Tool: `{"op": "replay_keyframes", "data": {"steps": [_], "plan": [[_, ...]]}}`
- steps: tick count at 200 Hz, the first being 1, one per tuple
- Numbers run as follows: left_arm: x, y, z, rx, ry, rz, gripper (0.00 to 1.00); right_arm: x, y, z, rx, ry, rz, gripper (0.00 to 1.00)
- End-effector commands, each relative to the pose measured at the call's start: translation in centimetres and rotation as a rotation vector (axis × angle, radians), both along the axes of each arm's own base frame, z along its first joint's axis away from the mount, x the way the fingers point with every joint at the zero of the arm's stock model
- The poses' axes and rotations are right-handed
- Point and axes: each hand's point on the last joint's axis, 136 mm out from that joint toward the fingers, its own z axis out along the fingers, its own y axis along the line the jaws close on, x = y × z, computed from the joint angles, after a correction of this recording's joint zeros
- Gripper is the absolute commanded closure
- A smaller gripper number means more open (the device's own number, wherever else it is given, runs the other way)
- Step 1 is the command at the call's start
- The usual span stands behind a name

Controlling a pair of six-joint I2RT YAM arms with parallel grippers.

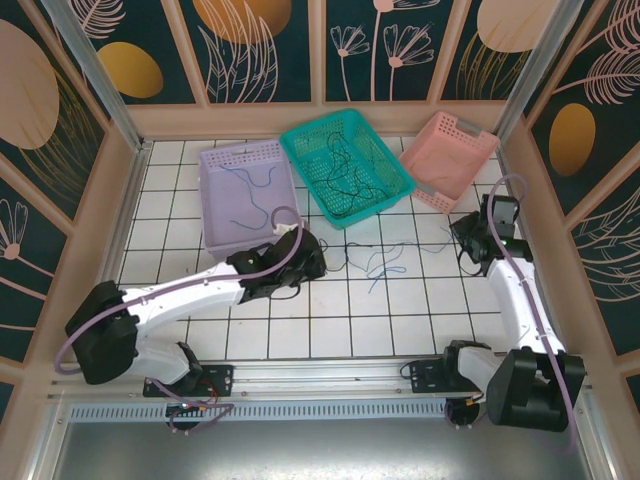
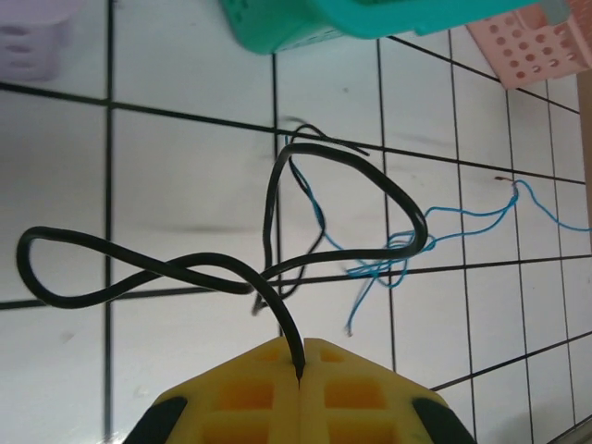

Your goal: Untangle the cables

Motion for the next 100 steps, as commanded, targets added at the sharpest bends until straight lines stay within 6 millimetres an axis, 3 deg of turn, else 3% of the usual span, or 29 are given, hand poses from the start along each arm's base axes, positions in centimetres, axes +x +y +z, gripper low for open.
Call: {"op": "replay_keyframes", "data": {"steps": [1,31,51,64,100], "plan": [[-0.3,1.5,0.7,0.007,-0.017,0.026,1.00,1.8,-0.3,1.3,-0.013,-0.042,0.024,1.00],[0.2,1.7,3.0,-0.022,-0.078,0.022,1.00,2.7,1.0,-1.0,0.051,0.015,0.074,1.00],[1.1,3.0,4.1,0.012,-0.100,0.078,1.00,2.4,0.4,-1.8,0.031,0.042,0.059,1.00],[1.6,5.4,4.1,0.096,-0.101,0.165,1.00,2.1,-0.6,-2.1,-0.003,0.058,0.031,1.00],[2.3,10.8,9.1,0.214,-0.209,0.355,1.00,2.0,-3.1,-3.6,-0.041,0.108,-0.025,1.00]]}}
